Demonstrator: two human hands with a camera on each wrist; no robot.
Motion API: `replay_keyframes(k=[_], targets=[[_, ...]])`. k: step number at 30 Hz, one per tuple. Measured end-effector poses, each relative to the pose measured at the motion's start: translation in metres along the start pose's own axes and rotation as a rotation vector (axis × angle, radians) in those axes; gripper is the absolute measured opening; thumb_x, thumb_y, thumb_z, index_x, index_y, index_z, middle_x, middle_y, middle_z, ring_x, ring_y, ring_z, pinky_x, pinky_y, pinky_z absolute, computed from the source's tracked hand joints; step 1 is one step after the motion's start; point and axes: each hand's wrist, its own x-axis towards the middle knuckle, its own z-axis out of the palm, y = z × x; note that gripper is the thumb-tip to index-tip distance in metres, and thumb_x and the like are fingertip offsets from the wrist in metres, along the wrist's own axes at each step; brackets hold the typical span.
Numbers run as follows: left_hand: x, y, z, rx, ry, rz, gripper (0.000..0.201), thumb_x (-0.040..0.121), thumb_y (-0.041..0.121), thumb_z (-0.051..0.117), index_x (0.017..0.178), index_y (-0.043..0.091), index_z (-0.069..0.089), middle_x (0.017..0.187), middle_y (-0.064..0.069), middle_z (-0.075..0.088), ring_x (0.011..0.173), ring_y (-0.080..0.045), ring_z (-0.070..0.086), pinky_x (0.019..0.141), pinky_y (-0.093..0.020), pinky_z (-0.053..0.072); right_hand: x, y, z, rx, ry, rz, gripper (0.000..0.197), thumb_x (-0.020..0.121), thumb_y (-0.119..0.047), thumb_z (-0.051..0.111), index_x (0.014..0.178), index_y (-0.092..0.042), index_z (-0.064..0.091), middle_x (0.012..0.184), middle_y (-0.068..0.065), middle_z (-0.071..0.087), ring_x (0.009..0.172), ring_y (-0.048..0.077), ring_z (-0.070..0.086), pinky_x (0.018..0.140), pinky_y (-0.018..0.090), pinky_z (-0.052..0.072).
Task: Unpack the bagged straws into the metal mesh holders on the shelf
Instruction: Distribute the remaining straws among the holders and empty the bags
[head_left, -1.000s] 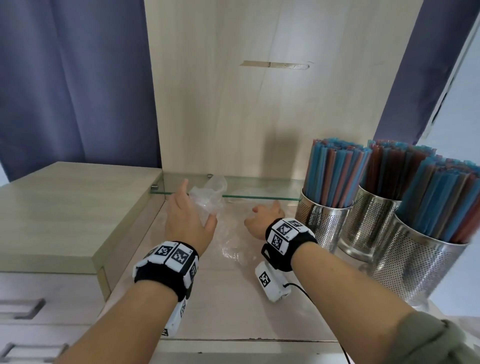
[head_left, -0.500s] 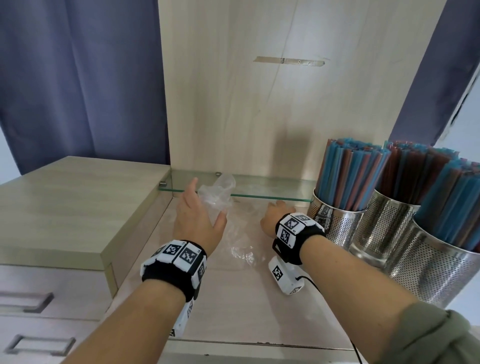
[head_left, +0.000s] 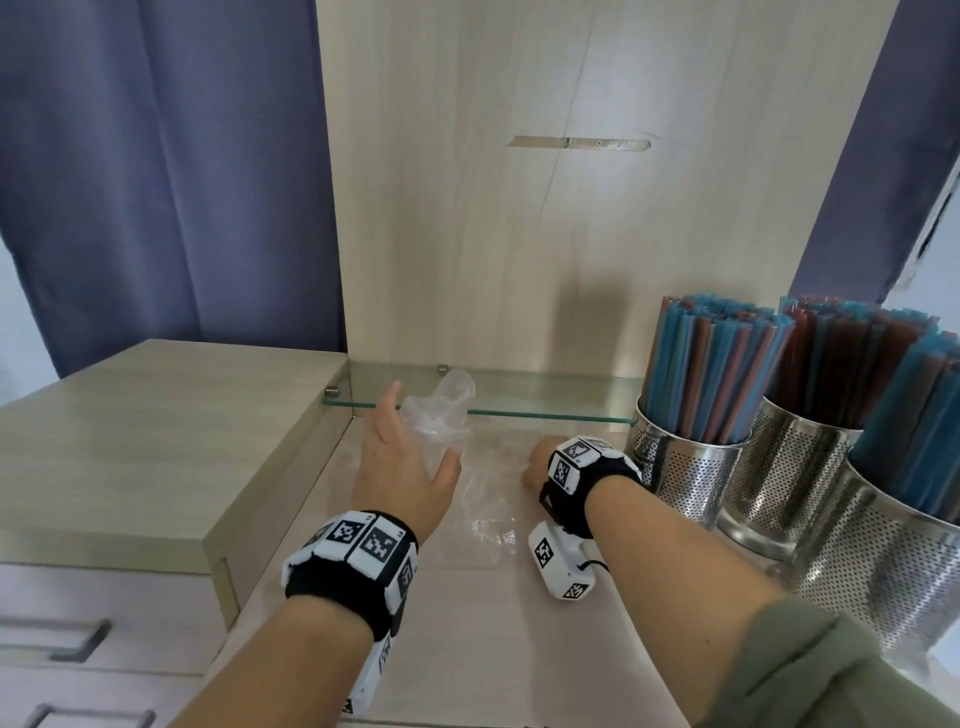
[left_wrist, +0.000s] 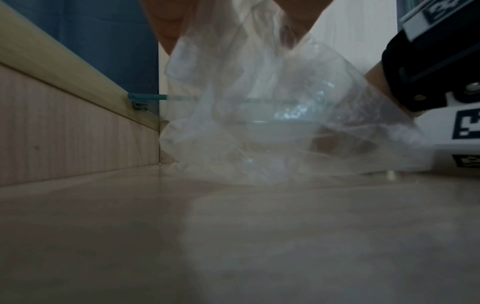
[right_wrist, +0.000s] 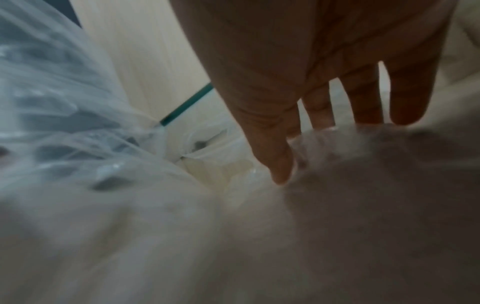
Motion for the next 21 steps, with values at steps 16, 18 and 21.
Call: replay_keyframes(k=[16,18,21], targets=[[0.002,-0.002,-0.002,0.078,0.060,-0.050,0.098,0.078,0.036,0.073,0.152,0.013,0.012,0.148,-0.011,0.032,0.134,-0.030,0.036,0.105,-0.044,0.037,-0.062,-0.007,-0.006,0.146,0.373,-0.063,0.098,0.069,-0.048,0.082,0.145,-0.028,0.023,0.140,0.010,0.033,0.128,0.031,0.037,0.101,0.044,0.044],[0.002,0.000,-0.003,0.066,0.058,-0.040,0.101,0.076,0.038,0.075,0.152,0.015,0.013,0.145,-0.011,0.035,0.131,-0.030,0.037,0.104,-0.042,0.036,-0.050,-0.008,0.003,0.226,0.236,-0.038,0.107,0.066,-0.043,0.086,0.148,-0.030,0.017,0.144,0.012,0.028,0.130,0.033,0.038,0.101,0.044,0.045],[0.001,0.003,-0.004,0.045,0.040,0.009,0.102,0.075,0.044,0.075,0.152,0.020,0.013,0.141,-0.011,0.037,0.129,-0.029,0.038,0.103,-0.040,0.035,-0.036,-0.012,0.018,0.229,0.028,-0.032,0.107,0.070,-0.046,0.081,0.151,-0.029,0.014,0.144,0.009,0.041,0.124,0.032,0.052,0.099,0.043,0.047]])
